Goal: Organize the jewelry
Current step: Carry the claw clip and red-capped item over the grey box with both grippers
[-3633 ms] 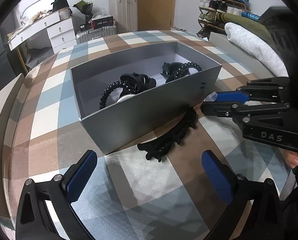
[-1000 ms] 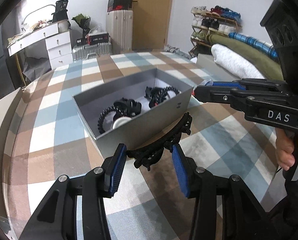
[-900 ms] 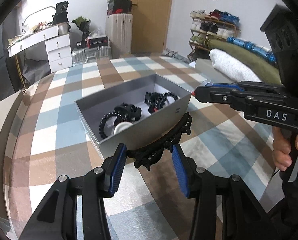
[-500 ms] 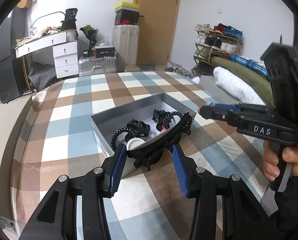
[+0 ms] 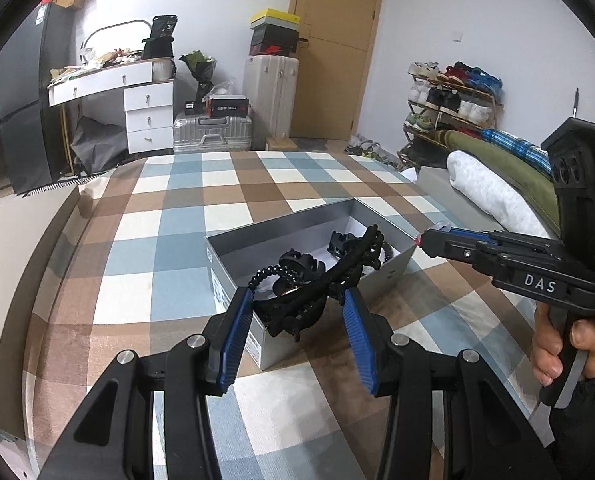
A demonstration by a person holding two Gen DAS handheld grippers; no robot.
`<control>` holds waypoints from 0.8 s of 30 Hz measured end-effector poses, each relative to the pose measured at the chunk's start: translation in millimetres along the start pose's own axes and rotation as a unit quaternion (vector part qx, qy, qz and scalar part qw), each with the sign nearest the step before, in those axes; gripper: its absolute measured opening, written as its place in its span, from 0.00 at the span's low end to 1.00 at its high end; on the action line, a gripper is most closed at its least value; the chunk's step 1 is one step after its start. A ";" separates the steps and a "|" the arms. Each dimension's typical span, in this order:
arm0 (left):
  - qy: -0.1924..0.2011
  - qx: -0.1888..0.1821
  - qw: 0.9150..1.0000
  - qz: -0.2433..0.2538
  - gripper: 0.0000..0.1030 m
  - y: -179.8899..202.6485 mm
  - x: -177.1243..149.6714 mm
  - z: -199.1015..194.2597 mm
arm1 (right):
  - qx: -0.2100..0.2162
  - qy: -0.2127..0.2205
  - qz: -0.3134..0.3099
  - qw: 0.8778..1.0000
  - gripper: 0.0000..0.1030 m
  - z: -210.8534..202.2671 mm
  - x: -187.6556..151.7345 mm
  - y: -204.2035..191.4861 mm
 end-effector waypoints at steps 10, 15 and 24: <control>-0.006 0.017 1.000 -0.006 0.40 -6.1 -3.2 15.6 | 0.012 0.002 0.016 1.000 0.18 17.7 0.5 -5.1; -0.001 0.028 1.000 0.002 0.40 -7.2 -1.9 16.6 | 0.012 -0.002 0.028 1.000 0.18 32.6 -1.9 -5.8; -0.002 0.037 0.999 0.015 0.40 -5.4 -2.5 16.1 | 0.017 -0.003 0.044 0.999 0.18 44.0 -1.3 -4.2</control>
Point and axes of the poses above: each gripper's, at about its wrist camera, not at the fingertips, and z roughly the way its jaws point, y to its right, x to its top, the point moved 8 cm from there along z, roughly the way its jaws point, and after that the axes turned 10 degrees about z, right-handed, at the moved point
